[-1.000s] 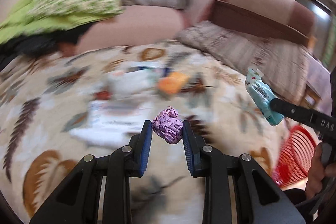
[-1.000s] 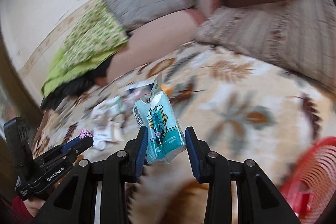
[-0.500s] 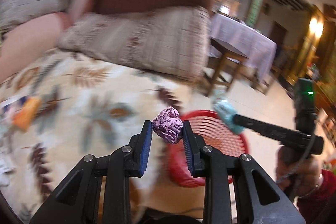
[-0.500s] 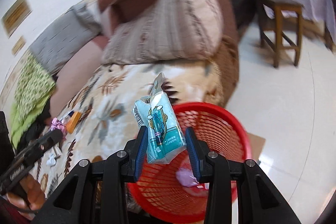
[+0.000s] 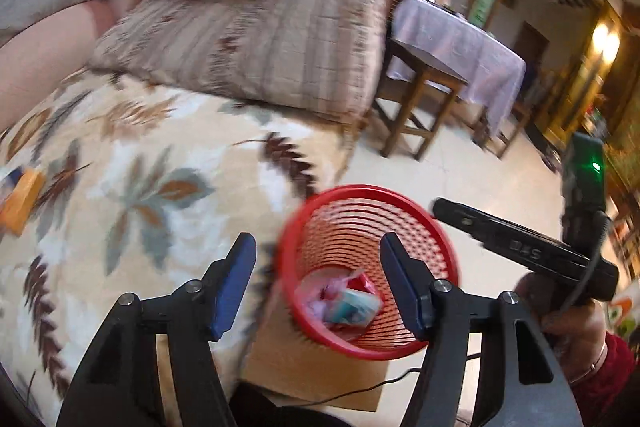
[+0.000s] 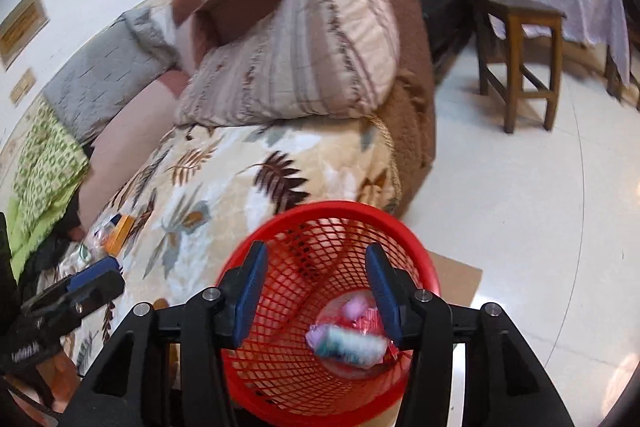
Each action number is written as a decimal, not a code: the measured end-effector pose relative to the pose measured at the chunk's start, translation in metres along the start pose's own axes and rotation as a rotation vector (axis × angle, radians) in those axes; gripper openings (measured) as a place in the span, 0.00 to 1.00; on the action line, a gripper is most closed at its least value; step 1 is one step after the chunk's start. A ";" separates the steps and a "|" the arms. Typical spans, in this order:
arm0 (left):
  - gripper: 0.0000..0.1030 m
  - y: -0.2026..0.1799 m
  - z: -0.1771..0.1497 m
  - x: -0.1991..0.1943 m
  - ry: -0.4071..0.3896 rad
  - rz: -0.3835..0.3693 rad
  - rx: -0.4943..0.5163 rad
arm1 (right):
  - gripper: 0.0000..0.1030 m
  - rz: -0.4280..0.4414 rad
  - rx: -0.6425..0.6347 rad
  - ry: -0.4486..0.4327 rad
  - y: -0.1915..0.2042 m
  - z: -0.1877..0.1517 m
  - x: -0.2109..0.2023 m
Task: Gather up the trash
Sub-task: 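Carry both items to the red wastebasket and open both tools over it, then grasp the white spray bottle with the left tool while the right tool grasps the white sock, then hold the spray bottle and sock lifted above the bed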
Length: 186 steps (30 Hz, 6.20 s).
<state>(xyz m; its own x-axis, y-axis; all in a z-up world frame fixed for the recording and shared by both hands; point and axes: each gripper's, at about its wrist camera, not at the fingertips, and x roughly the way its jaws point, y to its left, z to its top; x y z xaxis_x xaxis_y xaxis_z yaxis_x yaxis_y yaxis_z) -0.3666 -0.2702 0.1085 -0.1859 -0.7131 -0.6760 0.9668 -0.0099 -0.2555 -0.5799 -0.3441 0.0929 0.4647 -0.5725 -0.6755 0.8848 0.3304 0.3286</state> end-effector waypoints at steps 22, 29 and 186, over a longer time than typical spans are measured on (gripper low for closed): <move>0.62 0.285 -0.145 -0.164 -0.045 0.488 -0.720 | 0.63 0.289 -0.319 0.162 0.193 -0.039 0.060; 0.60 0.362 -0.157 -0.169 -0.097 0.435 -1.048 | 0.63 0.272 -0.314 0.193 0.189 -0.046 0.071; 0.28 0.252 -0.139 -0.154 -0.241 0.601 -0.442 | 0.22 0.406 -0.607 0.091 0.364 -0.097 0.110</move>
<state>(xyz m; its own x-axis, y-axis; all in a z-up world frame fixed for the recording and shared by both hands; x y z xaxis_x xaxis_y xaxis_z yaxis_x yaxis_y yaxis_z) -0.1184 -0.0659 0.0519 0.4394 -0.6405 -0.6298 0.7206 0.6699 -0.1787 -0.2099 -0.2141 0.0741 0.7238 -0.2607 -0.6388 0.4562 0.8755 0.1595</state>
